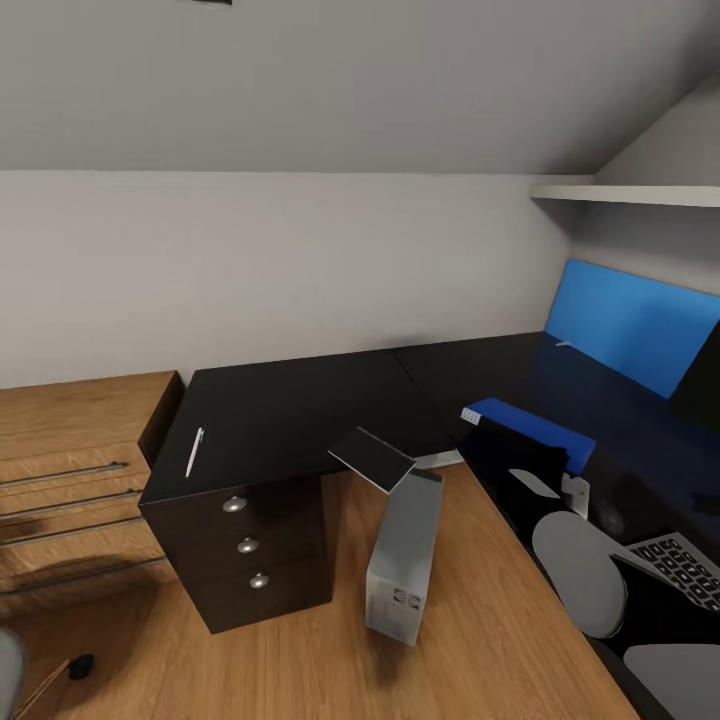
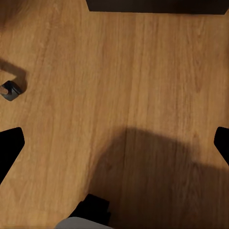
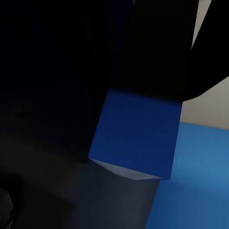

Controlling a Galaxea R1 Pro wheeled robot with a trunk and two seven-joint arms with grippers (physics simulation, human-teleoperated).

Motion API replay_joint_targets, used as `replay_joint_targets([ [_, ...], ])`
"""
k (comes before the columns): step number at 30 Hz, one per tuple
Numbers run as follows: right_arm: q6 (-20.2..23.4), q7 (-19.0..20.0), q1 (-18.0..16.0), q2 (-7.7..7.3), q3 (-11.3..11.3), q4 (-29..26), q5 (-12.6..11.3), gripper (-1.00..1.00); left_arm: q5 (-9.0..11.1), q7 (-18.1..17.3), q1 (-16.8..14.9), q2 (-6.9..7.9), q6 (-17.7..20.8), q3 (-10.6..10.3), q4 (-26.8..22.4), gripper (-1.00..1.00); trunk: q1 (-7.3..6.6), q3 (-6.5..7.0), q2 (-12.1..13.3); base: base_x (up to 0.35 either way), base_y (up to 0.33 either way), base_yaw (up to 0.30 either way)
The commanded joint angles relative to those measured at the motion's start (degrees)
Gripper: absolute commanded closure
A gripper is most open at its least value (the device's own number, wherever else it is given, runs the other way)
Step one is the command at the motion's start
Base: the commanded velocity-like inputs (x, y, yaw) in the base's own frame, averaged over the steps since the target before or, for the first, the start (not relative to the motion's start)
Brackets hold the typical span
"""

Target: In the bedroom, organize the workspace by keeping the computer under the desk, ensuring the monitor is on the desk, placing the keyboard on the desk next to the monitor, placing the mouse on the desk next to the keyboard, moving the folder from the swivel chair onto the desk next to the mouse, stacking the notebook on top of the folder with the pen on top of the notebook, and positioning the swivel chair next to the desk.

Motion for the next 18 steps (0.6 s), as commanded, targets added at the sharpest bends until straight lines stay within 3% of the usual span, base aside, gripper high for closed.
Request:
replay_joint_targets([
  [1, -0.13, 0.54, -0.05, -0.02, -0.01, 0.05, -0.58, 1.00, 0.36, 0.40, -0.05, 0.03, -0.21, -0.49, 0.00, -1.00, 0.00, -0.05, -0.03, 0.000, 0.000, 0.000],
  [18, -0.05, 0.54, -0.05, -0.08, -0.01, 0.12, -0.51, 1.00, 0.41, 0.42, -0.05, 0.11, -0.39, -0.31, -0.01, -1.00, 0.00, -0.05, -0.03, 0.013, -0.006, 0.000],
])
